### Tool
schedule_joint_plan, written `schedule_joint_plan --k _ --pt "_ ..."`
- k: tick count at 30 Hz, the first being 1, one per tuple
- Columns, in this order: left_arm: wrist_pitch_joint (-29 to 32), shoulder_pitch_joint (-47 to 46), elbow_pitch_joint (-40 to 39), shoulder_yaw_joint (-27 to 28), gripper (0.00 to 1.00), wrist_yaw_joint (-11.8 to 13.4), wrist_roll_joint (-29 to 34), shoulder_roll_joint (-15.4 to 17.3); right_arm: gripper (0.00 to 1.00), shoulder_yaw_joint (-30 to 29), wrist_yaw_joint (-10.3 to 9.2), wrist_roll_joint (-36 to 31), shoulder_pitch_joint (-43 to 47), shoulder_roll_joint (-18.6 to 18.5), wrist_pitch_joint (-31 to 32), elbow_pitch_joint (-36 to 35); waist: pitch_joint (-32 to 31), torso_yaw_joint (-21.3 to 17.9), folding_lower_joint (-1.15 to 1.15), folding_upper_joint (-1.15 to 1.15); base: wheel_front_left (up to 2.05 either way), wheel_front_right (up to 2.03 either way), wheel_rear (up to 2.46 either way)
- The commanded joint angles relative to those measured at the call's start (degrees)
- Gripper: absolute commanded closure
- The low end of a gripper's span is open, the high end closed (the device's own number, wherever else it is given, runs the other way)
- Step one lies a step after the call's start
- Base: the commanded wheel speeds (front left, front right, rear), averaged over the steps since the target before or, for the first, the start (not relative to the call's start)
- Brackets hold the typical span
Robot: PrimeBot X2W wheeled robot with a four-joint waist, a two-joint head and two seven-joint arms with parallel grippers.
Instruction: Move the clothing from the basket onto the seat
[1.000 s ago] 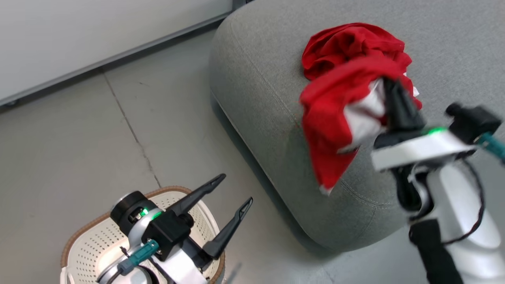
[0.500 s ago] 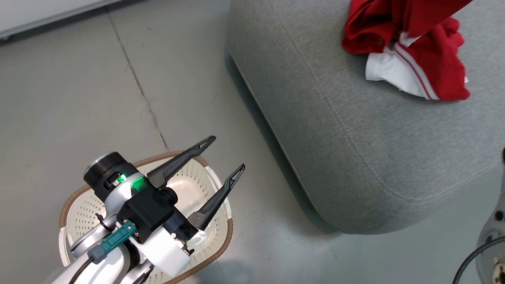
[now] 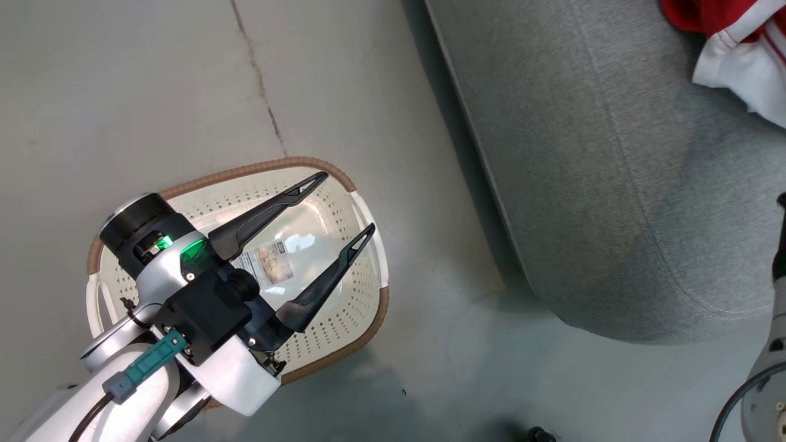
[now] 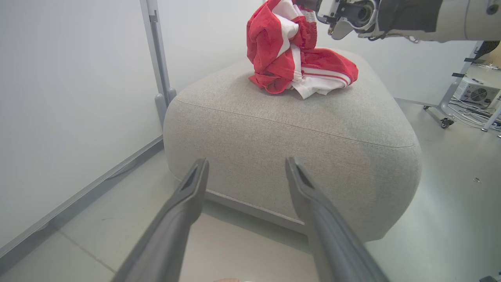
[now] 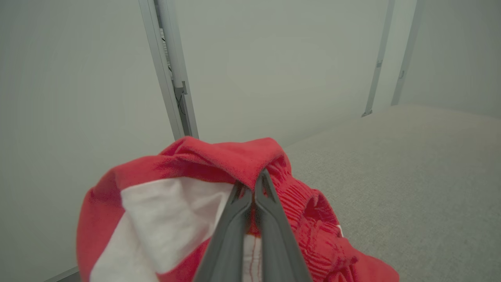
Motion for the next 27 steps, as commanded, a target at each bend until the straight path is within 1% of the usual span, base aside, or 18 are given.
schedule_joint_plan --k 1,5,9,10,11,12,16,20,27 --pt "-0.4 -1.1 0.1 0.0 0.0 -0.2 0.5 0.2 1.0 -0.8 0.12 -0.4 1.3 0.2 -0.2 0.7 1.3 0.9 0.0 0.0 0.0 0.0 0.0" --pt "-0.7 -1.5 0.7 -0.4 0.0 -0.3 0.4 0.1 1.0 -2.6 0.12 -0.1 3.4 0.8 -0.2 2.9 1.4 1.0 0.0 0.0 0.0 0.0 0.0" --pt "-1.5 -1.7 1.6 -0.6 0.0 -0.3 0.1 -0.3 1.0 -3.7 0.12 -0.3 4.6 0.9 -0.2 2.4 0.1 1.1 0.0 0.0 0.0 0.0 0.0" --pt "-1.8 -1.5 1.9 -0.6 0.0 -0.1 -0.1 -0.5 0.64 -4.0 0.12 -0.7 5.1 0.7 -0.2 2.3 -0.5 1.1 0.0 0.0 0.0 0.0 0.0" --pt "-2.1 -1.3 2.3 -0.6 0.0 0.0 -0.3 -0.6 0.05 -3.9 0.12 -1.2 5.4 0.4 -0.2 1.8 -1.2 1.1 0.0 0.0 0.0 0.0 0.0" --pt "-2.4 -1.1 2.7 -0.7 0.0 0.1 -0.5 -0.9 0.0 -3.9 0.11 -1.5 5.8 0.2 -0.2 1.8 -1.9 1.1 0.0 0.0 0.0 0.0 0.0" --pt "-3.7 0.4 4.9 -1.1 0.0 0.8 -1.8 -2.6 0.0 -4.3 0.11 -3.7 8.4 -0.5 -0.3 2.3 -5.9 1.5 0.0 0.0 0.0 0.0 0.0" --pt "-5.3 2.1 7.8 -1.5 0.0 1.9 -3.4 -4.9 0.0 -4.0 0.11 -5.3 12.2 -1.0 -0.3 2.6 -10.7 2.7 0.0 0.0 0.0 0.0 0.0" --pt "-6.3 6.1 13.0 -1.2 0.0 4.7 -7.2 -8.7 0.0 -2.4 0.11 -5.8 21.3 -0.6 -0.3 -1.0 -19.0 5.6 0.0 0.0 0.0 0.0 0.0"
